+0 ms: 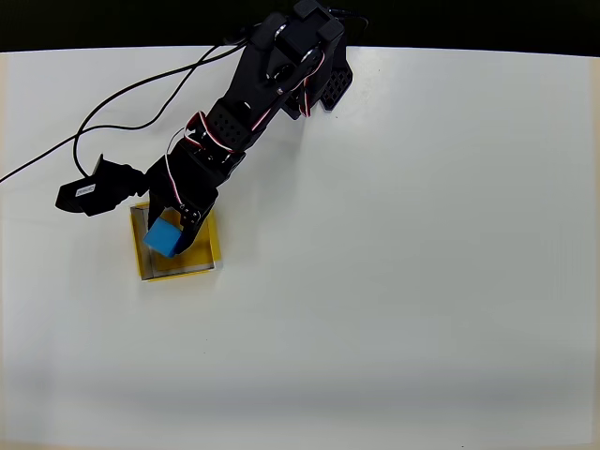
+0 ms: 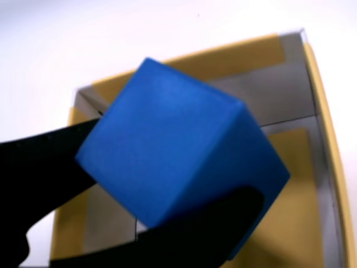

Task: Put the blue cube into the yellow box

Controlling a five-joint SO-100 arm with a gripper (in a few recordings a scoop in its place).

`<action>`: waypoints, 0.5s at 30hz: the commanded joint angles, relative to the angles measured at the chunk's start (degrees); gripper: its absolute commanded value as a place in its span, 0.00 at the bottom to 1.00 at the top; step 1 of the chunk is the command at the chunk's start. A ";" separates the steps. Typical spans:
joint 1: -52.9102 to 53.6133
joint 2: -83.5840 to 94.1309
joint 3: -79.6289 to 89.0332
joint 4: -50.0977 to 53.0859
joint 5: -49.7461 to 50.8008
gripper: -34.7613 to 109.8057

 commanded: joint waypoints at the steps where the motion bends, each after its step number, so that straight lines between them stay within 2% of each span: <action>1: -0.26 3.60 0.44 -4.39 0.35 0.42; 9: -1.49 8.00 2.90 -5.62 0.70 0.47; 15: -3.16 17.58 4.48 -8.70 -1.41 0.43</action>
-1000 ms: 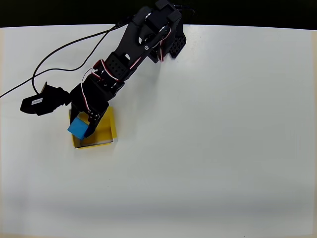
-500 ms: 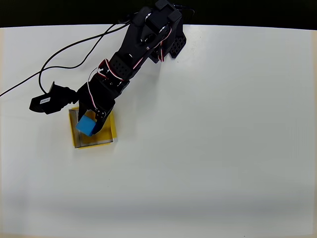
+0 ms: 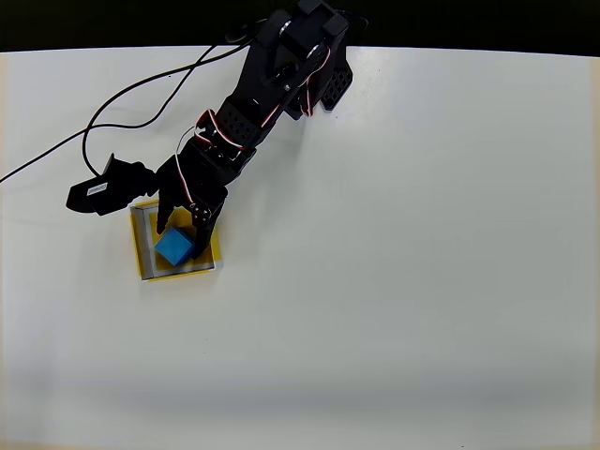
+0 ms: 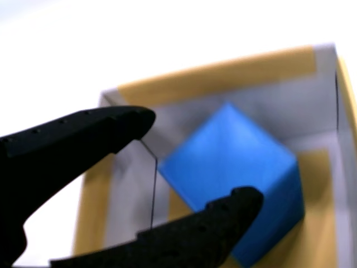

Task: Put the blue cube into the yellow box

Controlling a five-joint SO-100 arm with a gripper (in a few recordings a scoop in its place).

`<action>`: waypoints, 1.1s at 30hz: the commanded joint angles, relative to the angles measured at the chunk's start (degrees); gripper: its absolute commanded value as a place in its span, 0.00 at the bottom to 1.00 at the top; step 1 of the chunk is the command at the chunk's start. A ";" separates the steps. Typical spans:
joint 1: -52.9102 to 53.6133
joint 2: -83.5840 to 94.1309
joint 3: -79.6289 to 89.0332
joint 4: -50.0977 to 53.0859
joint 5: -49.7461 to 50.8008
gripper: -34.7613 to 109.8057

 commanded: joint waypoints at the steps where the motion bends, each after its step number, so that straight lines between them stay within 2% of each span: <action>1: -1.32 12.66 -1.23 -2.72 -1.58 0.42; 4: -3.87 20.30 -2.11 1.49 -1.93 0.37; 7: -7.56 28.39 -2.46 10.28 -2.72 0.31; 13: -18.19 44.91 -0.44 34.37 -1.67 0.25; 19: -31.73 55.11 2.29 54.58 3.52 0.24; 24: -37.44 63.72 12.39 59.50 3.78 0.24; 33: -38.41 77.26 29.27 65.48 4.13 0.24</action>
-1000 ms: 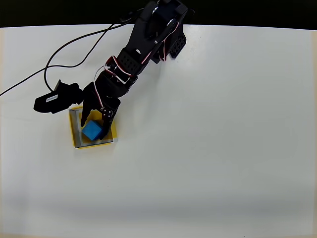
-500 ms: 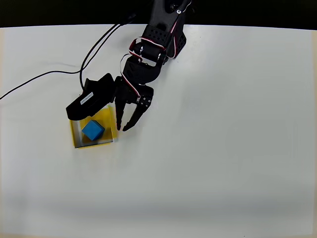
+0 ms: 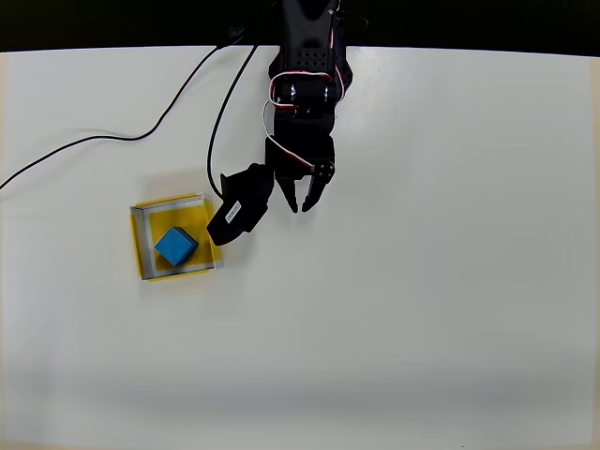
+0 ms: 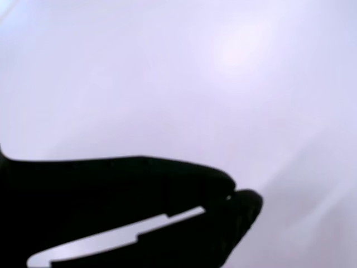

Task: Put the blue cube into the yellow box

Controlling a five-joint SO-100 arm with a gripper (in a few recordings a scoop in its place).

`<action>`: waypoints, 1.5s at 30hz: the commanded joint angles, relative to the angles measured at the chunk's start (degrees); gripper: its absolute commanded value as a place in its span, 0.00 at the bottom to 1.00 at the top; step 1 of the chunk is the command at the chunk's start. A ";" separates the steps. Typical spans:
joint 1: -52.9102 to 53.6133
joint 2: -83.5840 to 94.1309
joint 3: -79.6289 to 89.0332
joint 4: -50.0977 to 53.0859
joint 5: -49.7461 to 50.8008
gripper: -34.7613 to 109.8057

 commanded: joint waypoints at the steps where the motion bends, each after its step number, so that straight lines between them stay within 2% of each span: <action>1: -0.26 2.99 2.20 1.76 -0.53 0.24; 9: -0.97 3.08 4.13 16.26 -5.80 0.24; 11: -0.88 3.08 4.13 18.02 -2.64 0.24; 14: -0.26 3.08 4.13 17.67 6.33 0.25; 45: -0.62 2.90 4.13 17.58 5.71 0.25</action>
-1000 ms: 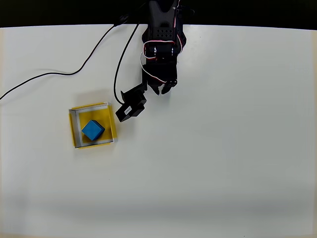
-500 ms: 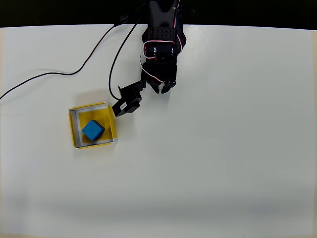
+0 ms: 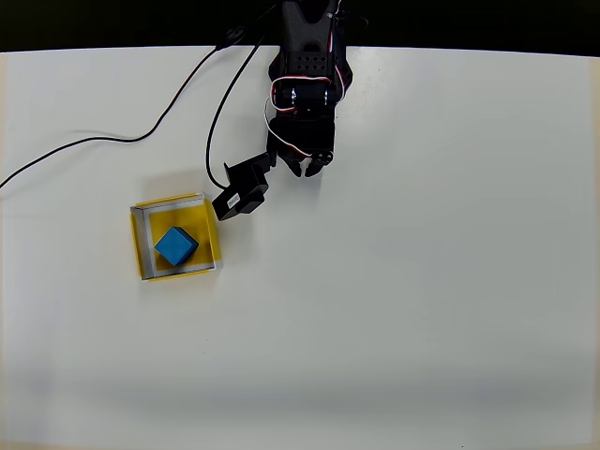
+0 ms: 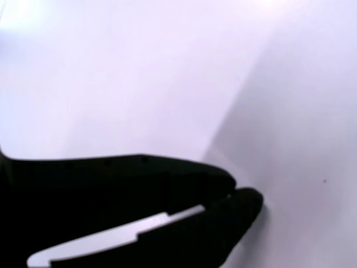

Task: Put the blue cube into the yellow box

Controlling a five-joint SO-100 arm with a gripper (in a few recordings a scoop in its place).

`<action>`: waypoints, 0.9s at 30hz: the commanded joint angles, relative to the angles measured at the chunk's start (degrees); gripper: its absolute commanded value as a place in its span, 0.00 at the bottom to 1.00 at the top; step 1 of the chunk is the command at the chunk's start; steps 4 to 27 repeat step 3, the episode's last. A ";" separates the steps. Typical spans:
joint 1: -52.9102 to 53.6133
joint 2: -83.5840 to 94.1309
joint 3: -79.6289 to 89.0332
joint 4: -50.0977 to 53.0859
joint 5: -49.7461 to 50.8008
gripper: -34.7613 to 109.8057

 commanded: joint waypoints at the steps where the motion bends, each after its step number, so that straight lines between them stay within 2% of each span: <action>1: -0.35 1.49 1.58 0.44 -0.88 0.25; 27: -0.35 1.49 1.58 0.44 -0.88 0.25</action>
